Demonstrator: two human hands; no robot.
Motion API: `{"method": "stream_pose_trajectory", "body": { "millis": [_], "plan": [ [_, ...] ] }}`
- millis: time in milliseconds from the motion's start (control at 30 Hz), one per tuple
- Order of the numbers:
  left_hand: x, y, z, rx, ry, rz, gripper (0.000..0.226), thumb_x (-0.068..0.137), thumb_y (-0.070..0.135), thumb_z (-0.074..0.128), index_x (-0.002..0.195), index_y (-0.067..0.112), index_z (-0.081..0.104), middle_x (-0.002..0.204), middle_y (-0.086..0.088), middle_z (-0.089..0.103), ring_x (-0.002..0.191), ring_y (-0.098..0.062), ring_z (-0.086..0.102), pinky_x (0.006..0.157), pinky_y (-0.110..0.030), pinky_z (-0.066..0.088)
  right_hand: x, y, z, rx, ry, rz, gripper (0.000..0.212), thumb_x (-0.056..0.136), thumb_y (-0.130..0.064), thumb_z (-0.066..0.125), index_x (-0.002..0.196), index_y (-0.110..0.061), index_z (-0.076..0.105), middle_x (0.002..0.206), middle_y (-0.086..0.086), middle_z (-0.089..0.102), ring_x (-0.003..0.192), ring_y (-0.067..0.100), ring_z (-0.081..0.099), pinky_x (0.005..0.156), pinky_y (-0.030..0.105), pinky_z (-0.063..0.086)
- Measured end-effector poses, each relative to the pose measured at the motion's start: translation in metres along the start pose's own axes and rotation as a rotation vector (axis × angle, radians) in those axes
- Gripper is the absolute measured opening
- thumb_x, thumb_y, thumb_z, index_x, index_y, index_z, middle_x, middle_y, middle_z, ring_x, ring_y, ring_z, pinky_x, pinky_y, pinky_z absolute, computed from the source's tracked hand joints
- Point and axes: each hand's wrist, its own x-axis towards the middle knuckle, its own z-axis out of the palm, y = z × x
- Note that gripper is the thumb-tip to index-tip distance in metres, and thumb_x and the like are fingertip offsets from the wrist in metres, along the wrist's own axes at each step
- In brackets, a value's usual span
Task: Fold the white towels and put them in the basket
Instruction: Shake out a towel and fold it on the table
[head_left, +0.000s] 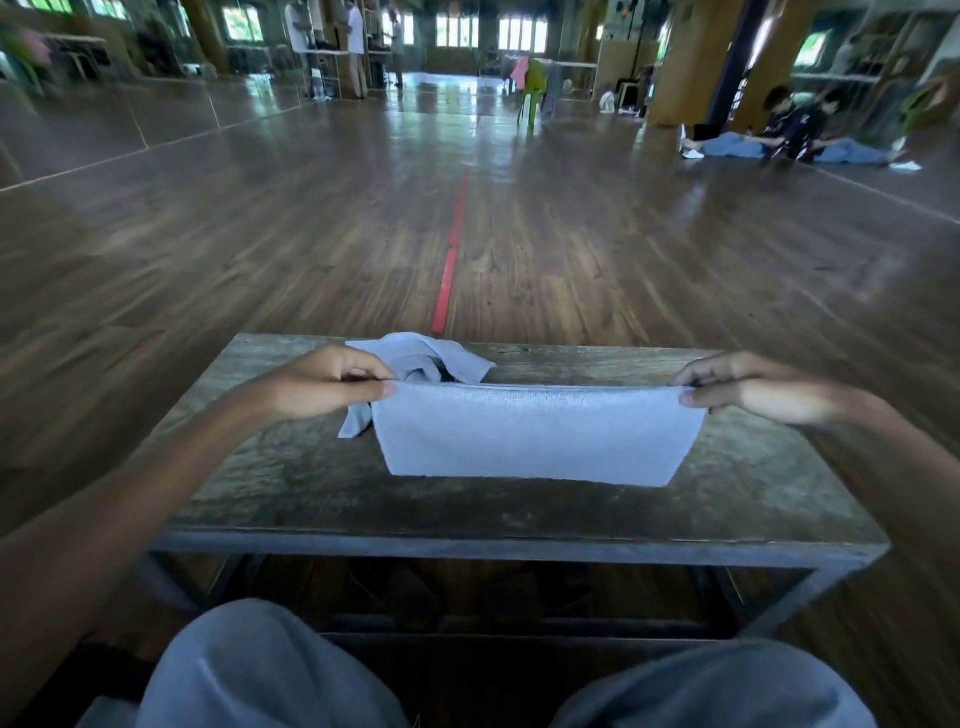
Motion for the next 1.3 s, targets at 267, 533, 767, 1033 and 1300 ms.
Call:
{"method": "stream_pose_trajectory", "body": {
  "millis": [267,533,767,1033,1300],
  "plan": [
    [0.048,-0.058,0.042,0.084,-0.021,-0.201,0.013,0.089,0.03,0.063,0.079,0.027,0.07,0.067,0.008,0.063,0.065,-0.01,0.055,0.065,-0.027,0.041,0.055,0.037,0.037,-0.005,-0.089,0.211,0.013,0.091,-0.023,0.061,0.102,-0.019,0.065,0.097,0.003,0.066,0.081,0.014,0.058,0.075,0.028,0.046],
    [0.078,-0.072,0.143,0.37,0.548,-0.097,0.039,0.085,0.031,0.042,0.116,0.016,0.06,0.116,-0.005,0.062,0.108,-0.027,0.057,0.092,-0.043,0.045,0.087,0.051,0.139,-0.395,0.456,0.129,0.031,0.09,-0.017,0.045,0.119,-0.008,0.054,0.121,0.016,0.052,0.117,0.036,0.043,0.097,0.046,0.035],
    [0.071,-0.077,0.196,0.716,0.141,-0.061,0.084,0.08,0.057,-0.002,0.15,0.016,0.02,0.159,0.0,0.015,0.147,-0.017,0.011,0.117,-0.042,0.008,0.085,0.049,0.216,-0.682,0.241,-0.2,0.071,0.087,-0.059,0.015,0.145,-0.024,0.035,0.154,0.003,0.029,0.144,0.023,0.023,0.115,0.046,0.015],
    [0.045,-0.104,0.17,0.704,0.177,-0.217,0.092,0.074,0.07,-0.003,0.152,0.022,0.007,0.16,0.007,0.001,0.146,-0.007,-0.002,0.119,-0.045,0.002,0.066,0.096,0.169,-0.65,0.269,0.049,0.102,0.067,-0.086,-0.005,0.151,-0.031,0.011,0.16,-0.007,0.003,0.146,0.008,-0.001,0.118,0.039,-0.001],
    [-0.001,-0.109,0.152,0.426,0.445,-0.357,0.053,0.099,0.041,0.028,0.141,0.011,0.041,0.147,-0.009,0.041,0.138,-0.026,0.034,0.114,-0.043,0.019,0.024,0.115,0.152,-0.011,0.411,0.151,0.088,0.084,-0.076,0.025,0.149,-0.017,0.025,0.155,0.006,0.026,0.144,0.024,0.02,0.115,0.046,0.018]
  ]
}}
